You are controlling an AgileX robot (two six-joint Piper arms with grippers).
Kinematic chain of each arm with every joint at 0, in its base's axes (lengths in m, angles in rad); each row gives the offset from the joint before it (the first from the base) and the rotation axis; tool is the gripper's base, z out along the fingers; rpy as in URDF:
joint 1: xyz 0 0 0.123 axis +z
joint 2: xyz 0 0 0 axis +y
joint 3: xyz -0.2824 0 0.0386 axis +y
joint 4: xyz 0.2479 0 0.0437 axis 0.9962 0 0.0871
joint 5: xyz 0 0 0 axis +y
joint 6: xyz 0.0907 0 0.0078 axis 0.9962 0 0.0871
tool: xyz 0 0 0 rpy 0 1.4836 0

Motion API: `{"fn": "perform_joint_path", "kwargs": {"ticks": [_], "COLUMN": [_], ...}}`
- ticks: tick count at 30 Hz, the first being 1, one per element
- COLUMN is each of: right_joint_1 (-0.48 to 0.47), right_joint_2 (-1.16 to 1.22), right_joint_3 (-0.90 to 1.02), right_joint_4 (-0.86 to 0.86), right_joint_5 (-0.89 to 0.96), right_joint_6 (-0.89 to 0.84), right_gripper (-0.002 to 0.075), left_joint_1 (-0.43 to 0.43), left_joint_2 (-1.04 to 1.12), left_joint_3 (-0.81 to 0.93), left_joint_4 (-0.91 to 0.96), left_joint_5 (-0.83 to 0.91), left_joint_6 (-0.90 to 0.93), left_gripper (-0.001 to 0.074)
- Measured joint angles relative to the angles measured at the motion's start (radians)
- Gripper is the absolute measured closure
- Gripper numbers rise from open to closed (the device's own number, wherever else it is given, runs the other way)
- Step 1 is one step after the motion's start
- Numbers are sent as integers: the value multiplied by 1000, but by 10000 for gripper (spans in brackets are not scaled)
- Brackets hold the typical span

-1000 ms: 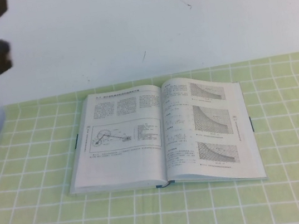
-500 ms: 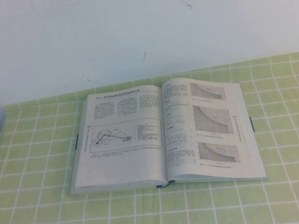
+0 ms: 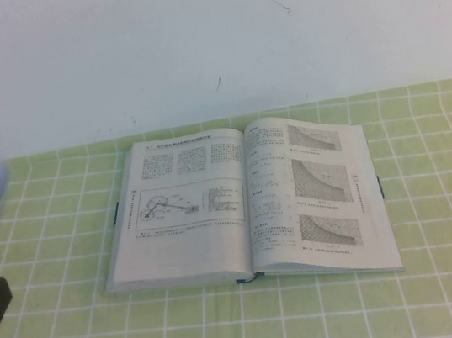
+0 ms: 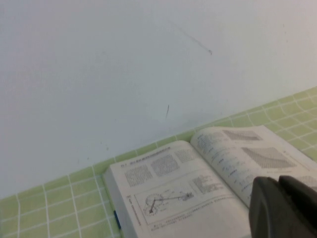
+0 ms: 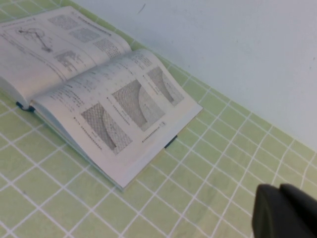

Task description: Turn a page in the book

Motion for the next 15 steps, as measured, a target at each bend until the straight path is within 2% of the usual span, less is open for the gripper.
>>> {"fn": "perform_joint_path", "kwargs": {"ticks": [5,15], "right_joint_1": [0,0], "right_joint_2": [-81,-89], "right_joint_3": [119,192], "right_joint_4": [5,1], "right_joint_5": [-64,-119], "right_joint_6": [0,21], "right_gripper": [728,728], "left_joint_1": [0,0], "left_joint_2": [2,2], "left_joint_3": [63,136], "left_joint_4": [0,-7], "left_joint_5": [-40,-115], "left_joint_6": [0,0], "left_gripper": [738,738]}}
